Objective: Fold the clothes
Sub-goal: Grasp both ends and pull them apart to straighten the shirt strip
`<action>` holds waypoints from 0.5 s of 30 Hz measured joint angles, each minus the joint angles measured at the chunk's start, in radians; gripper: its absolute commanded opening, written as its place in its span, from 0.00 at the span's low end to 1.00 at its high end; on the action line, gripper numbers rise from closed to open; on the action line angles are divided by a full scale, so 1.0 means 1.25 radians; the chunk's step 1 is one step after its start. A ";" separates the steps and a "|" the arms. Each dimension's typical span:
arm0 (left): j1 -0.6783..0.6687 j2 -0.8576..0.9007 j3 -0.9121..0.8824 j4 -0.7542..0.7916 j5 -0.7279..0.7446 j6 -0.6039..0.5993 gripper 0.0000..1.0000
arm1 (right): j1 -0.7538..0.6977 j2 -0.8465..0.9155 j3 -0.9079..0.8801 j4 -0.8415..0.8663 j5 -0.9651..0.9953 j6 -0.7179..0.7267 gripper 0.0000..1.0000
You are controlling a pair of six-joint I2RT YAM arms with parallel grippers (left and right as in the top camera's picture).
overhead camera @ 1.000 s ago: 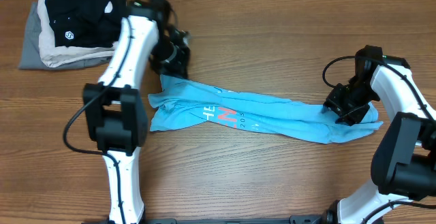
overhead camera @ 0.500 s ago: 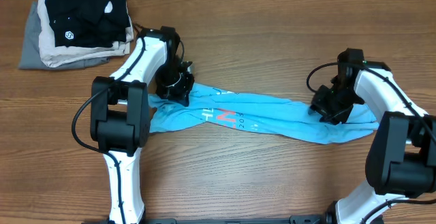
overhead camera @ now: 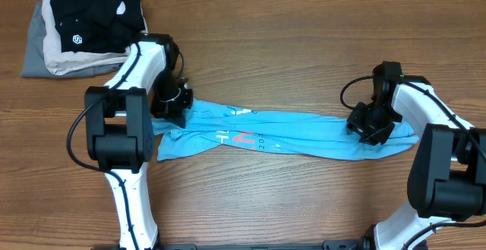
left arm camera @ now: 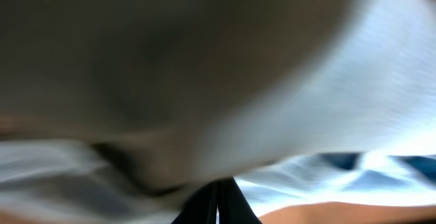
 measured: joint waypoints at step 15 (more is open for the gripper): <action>-0.028 -0.184 0.033 0.057 0.083 0.016 0.06 | -0.027 0.002 0.256 -0.243 0.099 0.004 0.82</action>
